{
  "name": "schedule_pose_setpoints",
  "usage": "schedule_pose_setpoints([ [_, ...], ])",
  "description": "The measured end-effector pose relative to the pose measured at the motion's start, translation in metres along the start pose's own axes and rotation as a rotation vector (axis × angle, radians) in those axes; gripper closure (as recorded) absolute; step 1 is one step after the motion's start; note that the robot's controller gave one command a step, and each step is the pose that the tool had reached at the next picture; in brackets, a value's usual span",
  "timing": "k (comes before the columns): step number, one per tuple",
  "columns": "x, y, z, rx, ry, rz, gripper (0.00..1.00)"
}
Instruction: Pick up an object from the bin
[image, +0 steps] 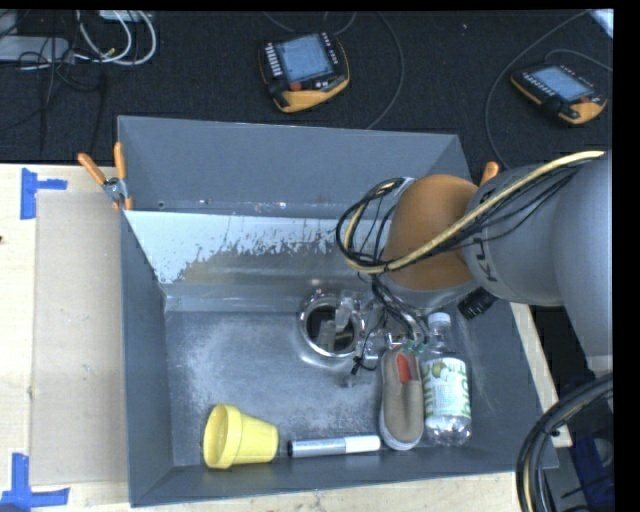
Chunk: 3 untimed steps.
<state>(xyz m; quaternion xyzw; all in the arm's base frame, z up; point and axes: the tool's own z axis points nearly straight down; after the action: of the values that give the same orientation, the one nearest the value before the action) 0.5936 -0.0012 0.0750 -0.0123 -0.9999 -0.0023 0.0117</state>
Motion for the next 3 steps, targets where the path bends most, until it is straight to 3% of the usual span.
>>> schedule_pose_setpoints([
  [1,-0.015,-0.011,-0.037,0.001,-0.003,-0.053,0.0],
  [2,-0.012,-0.017,-0.015,0.0,0.0,-0.239,0.0],
  [3,-0.011,-0.017,-0.015,0.0,0.001,-0.24,1.0],
])
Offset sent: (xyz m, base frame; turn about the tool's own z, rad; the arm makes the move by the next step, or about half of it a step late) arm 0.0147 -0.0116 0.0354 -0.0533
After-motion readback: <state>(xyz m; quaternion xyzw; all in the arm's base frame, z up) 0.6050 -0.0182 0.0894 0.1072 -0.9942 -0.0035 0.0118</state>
